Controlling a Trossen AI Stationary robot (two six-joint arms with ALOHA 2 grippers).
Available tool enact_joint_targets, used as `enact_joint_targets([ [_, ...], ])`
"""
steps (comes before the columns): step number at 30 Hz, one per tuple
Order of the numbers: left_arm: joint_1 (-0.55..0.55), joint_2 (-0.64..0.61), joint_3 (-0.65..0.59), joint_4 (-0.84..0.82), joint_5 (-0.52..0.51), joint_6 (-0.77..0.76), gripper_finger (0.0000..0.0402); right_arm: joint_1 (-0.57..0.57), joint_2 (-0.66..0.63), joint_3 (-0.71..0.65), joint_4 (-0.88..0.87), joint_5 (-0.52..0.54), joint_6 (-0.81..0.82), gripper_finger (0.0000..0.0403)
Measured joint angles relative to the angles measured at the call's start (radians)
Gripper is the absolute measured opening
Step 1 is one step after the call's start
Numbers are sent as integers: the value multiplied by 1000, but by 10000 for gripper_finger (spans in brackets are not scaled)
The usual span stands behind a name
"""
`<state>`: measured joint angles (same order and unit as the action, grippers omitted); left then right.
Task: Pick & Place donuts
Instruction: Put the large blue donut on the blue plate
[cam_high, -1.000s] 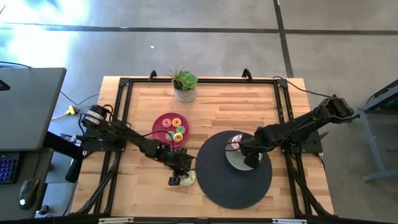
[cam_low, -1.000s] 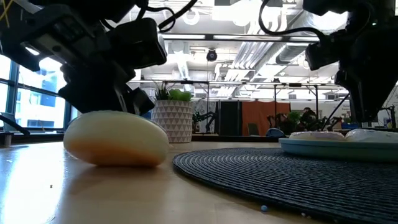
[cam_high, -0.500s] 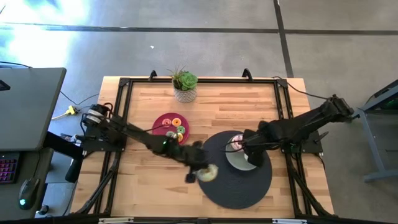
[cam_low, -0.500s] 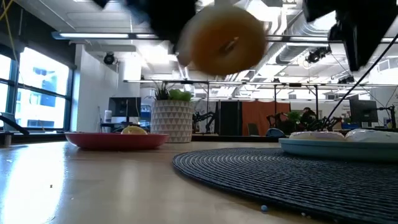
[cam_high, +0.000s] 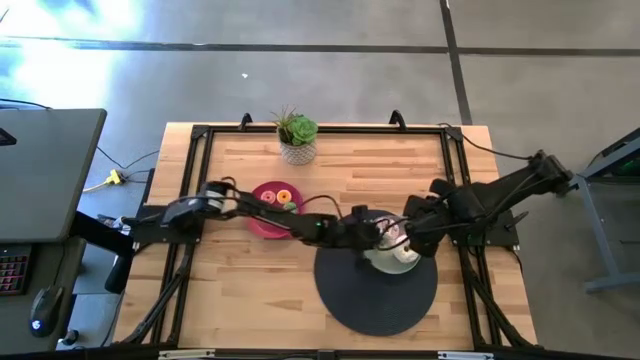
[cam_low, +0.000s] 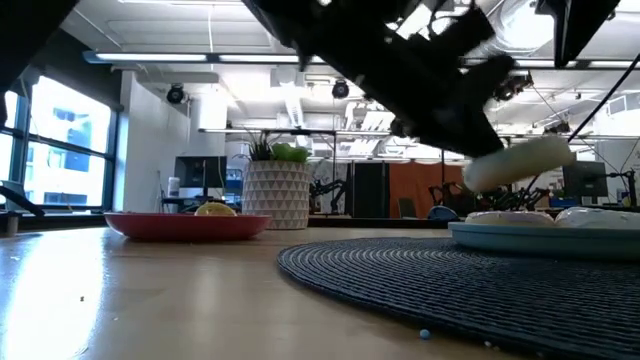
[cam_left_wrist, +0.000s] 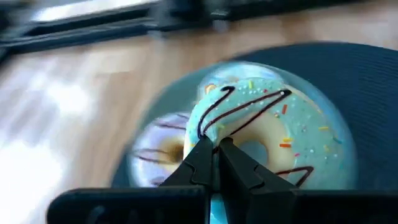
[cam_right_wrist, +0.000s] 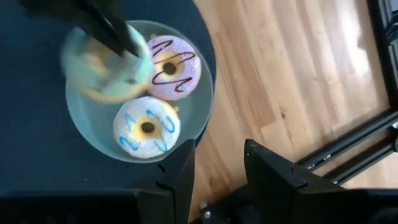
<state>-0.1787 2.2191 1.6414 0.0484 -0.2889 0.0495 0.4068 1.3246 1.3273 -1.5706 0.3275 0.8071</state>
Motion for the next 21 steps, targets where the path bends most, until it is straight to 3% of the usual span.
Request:
enact_joint_targets([
  [3, -3, 74, 72, 10, -62, 1, 6, 0, -26, 0, -1, 6, 1, 129],
  [10, -5, 125, 107, -15, 18, -37, 7, 0, -71, 0, 3, 17, 4, 129],
  [15, -5, 124, 107, -31, 20, -35, 10, 0, -78, 0, 3, 25, 0, 129],
  [21, -4, 124, 107, -44, 65, -28, 41, 0, -77, 0, 10, 26, -1, 129],
])
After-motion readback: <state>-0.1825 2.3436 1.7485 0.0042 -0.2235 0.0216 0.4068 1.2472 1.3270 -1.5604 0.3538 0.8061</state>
